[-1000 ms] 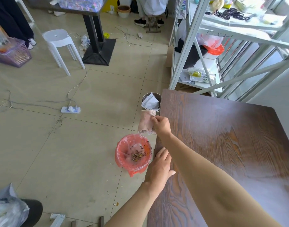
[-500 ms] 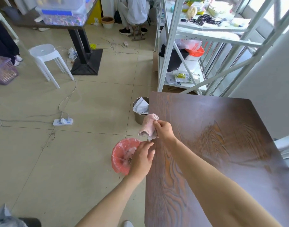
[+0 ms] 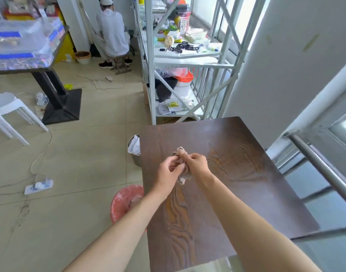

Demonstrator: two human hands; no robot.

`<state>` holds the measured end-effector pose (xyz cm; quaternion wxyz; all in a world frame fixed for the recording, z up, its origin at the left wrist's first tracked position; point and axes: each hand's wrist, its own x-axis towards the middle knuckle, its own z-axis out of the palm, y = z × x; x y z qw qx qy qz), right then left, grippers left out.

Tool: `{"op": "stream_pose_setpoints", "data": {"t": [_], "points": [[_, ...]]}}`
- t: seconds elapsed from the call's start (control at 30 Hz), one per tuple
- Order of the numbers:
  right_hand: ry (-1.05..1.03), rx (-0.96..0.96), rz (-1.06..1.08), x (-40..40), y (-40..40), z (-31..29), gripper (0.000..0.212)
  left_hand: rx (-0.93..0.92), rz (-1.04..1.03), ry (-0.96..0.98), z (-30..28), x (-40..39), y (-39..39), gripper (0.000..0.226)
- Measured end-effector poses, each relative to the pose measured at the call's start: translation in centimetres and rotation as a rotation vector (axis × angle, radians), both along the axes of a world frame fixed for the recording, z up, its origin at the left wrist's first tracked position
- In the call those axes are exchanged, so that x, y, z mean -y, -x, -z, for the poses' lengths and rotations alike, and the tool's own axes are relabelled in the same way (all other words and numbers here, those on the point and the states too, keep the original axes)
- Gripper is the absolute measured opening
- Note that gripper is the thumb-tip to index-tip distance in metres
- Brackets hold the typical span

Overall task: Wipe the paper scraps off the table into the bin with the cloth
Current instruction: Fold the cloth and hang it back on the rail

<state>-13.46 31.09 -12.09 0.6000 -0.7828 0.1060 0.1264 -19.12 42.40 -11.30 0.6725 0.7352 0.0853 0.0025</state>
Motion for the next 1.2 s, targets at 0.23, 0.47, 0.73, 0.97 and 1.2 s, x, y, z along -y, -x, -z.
{"op": "stream_pose_setpoints", "data": {"t": [0.23, 0.47, 0.73, 0.97, 1.2], "points": [[-0.111, -0.102, 0.144, 8.8, -0.6, -2.7, 0.067, 0.012, -0.007, -0.12, -2.5, 5.6, -1.6, 0.033], [0.159, 0.041, 0.254, 19.3, -2.3, -4.1, 0.045, 0.039, -0.042, -0.188, -4.9, 12.4, -5.1, 0.04], [0.23, 0.19, 0.005, 27.1, -2.2, -6.3, 0.03, 0.072, 0.122, -0.124, -7.2, 23.0, -9.0, 0.024], [0.075, 0.195, -0.02, 33.8, -1.6, -8.0, 0.026, -0.027, 0.376, -0.142, -7.8, 30.8, -10.2, 0.056], [0.319, 0.224, 0.136, 38.7, -1.2, -8.2, 0.038, 0.003, 0.285, -0.35, -8.6, 35.4, -11.0, 0.012]]}}
